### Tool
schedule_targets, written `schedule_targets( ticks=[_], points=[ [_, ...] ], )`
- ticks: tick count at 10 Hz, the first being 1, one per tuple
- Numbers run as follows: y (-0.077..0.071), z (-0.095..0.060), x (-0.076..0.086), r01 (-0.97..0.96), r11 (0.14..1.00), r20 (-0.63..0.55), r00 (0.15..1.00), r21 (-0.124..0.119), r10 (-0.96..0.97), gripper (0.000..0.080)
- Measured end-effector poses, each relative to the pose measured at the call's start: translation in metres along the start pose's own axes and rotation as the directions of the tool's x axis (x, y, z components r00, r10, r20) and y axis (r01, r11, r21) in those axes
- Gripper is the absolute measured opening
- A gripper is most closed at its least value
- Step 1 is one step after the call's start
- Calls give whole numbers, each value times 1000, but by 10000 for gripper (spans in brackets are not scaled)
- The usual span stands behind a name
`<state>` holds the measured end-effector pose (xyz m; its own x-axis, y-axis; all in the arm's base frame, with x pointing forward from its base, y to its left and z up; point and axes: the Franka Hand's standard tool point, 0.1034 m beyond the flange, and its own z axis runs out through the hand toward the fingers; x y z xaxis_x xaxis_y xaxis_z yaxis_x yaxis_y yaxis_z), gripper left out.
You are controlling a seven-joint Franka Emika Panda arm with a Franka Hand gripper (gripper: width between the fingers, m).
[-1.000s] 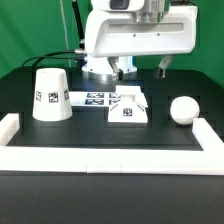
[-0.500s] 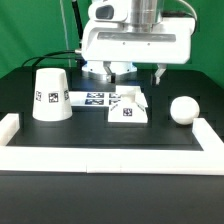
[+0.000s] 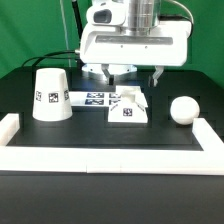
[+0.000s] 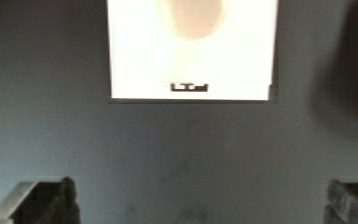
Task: Assemble lamp
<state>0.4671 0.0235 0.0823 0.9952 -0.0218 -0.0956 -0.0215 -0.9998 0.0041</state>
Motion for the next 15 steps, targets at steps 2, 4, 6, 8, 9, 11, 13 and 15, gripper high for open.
schedule_targets(
  ticks=[2, 4, 6, 8, 9, 11, 13, 15],
  points=[
    [3, 6, -19, -17, 1000, 5, 1000, 18, 17, 700],
    [2, 16, -40, -64, 997, 23, 998, 40, 63, 700],
    [3, 24, -49, -73, 996, 28, 997, 44, 71, 700],
    [3, 29, -51, -69, 997, 34, 997, 44, 68, 700],
    [2, 33, -51, -68, 997, 34, 997, 44, 67, 700],
    [1, 41, -51, -65, 997, 38, 997, 43, 63, 700],
    [-1, 42, -52, -61, 997, 40, 997, 43, 59, 700],
    [-2, 42, -52, -57, 997, 41, 998, 42, 56, 670]
  ],
)
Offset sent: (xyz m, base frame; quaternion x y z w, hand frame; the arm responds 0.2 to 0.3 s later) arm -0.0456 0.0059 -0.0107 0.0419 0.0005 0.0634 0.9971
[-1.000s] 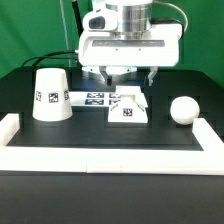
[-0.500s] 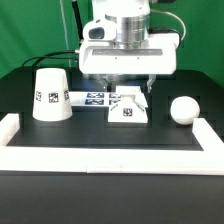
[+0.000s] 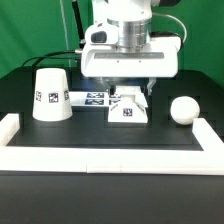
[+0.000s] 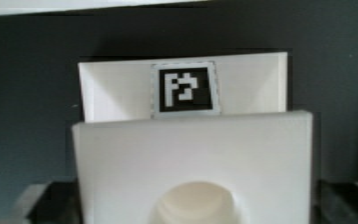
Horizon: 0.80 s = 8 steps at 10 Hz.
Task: Assemble lamp
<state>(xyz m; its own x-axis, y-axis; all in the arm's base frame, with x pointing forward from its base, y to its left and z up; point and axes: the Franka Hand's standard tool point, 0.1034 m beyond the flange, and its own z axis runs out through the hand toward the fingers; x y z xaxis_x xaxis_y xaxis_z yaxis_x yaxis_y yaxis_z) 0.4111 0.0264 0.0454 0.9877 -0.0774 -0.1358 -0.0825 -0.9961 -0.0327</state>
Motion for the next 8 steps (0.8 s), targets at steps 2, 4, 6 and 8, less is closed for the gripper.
schedule_targets(
  ticks=[2, 4, 6, 8],
  points=[
    [0, 0, 0, 0, 1000, 0, 1000, 0, 0, 532],
    [0, 0, 0, 0, 1000, 0, 1000, 0, 0, 533],
    [0, 0, 0, 0, 1000, 0, 1000, 0, 0, 533],
    [-2, -7, 12, 10, 1000, -6, 1000, 3, -10, 534]
  ],
)
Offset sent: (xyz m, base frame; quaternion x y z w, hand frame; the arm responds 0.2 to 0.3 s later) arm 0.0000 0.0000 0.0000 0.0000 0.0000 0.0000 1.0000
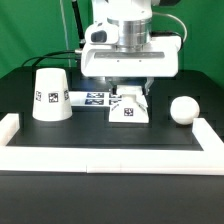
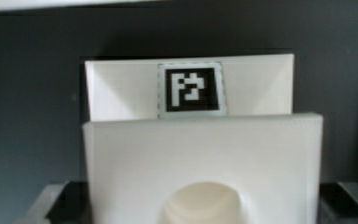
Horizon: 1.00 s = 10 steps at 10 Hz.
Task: Assemble lamp
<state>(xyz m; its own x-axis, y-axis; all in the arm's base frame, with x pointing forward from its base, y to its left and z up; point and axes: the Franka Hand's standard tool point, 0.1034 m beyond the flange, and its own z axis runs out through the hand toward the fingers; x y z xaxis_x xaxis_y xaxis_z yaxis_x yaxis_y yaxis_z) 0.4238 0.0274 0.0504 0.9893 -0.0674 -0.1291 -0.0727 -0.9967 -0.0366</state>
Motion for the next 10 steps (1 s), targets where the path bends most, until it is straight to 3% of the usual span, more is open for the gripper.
schedule_targets(
  ticks=[7, 10],
  points=[
    [-22, -6, 82, 57, 998, -93, 994, 14, -56, 535],
    [-22, -7, 85, 76, 997, -103, 992, 13, -75, 535]
  ],
)
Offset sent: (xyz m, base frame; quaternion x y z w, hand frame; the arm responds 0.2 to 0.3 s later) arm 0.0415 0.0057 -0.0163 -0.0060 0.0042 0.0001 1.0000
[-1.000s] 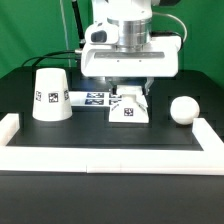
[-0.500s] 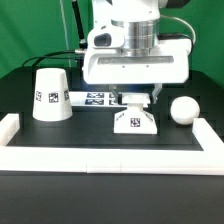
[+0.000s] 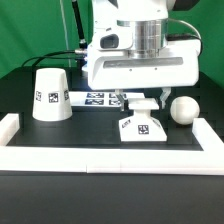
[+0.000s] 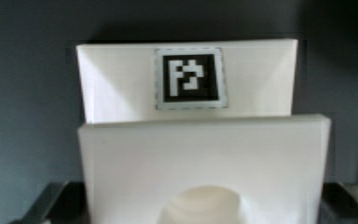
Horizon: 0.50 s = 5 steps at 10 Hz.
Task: Assemble lamp
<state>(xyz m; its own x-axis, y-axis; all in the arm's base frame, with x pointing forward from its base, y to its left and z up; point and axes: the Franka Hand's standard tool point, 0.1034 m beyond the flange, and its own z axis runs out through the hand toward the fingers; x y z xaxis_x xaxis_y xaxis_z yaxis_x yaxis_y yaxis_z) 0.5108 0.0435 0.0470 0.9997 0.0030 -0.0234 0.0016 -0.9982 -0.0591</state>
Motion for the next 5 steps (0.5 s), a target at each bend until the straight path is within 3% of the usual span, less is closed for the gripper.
schedule_targets(
  ticks=[3, 5],
  points=[
    [0, 0, 0, 0, 1000, 0, 1000, 0, 0, 535],
    [-4, 0, 18, -15, 1000, -19, 1000, 3, 15, 535]
  ],
)
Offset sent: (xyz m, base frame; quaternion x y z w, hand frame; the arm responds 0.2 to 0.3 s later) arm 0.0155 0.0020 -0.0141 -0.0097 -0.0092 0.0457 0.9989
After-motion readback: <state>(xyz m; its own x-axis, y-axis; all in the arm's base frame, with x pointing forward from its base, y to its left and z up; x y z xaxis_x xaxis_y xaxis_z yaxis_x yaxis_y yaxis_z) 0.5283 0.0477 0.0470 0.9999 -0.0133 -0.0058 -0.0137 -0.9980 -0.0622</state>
